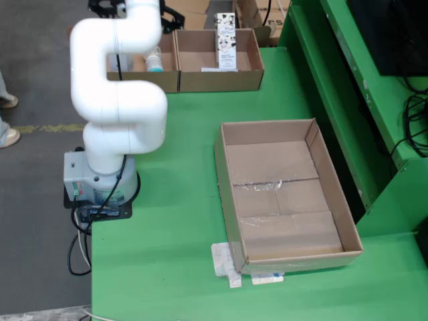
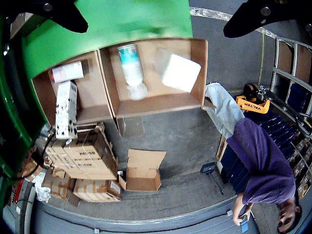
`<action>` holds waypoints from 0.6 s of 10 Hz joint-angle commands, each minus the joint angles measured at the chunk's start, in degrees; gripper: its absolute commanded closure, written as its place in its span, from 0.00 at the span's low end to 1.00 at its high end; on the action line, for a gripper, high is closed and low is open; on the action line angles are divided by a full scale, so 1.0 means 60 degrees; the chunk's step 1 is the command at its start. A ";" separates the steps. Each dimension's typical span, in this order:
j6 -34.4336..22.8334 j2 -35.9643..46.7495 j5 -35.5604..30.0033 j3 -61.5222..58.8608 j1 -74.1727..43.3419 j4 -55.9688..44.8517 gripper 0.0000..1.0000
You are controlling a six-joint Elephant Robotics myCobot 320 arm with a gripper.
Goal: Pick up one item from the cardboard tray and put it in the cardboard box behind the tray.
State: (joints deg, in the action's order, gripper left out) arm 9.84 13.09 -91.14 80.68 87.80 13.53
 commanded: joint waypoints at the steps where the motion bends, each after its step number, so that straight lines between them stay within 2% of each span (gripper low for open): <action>1: -0.0967 0.2645 -0.0822 0.1314 -0.1755 -0.0581 0.00; 3: -0.1815 0.4074 -0.1653 0.2035 -0.3449 -0.1187 0.00; 5: -0.3513 0.5022 -0.3176 0.2375 -0.6386 -0.2116 0.00; 6: -0.4956 0.5104 -0.4282 0.2218 -0.8600 -0.2899 0.00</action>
State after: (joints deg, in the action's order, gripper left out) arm -3.16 29.17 -103.09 96.06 71.80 3.77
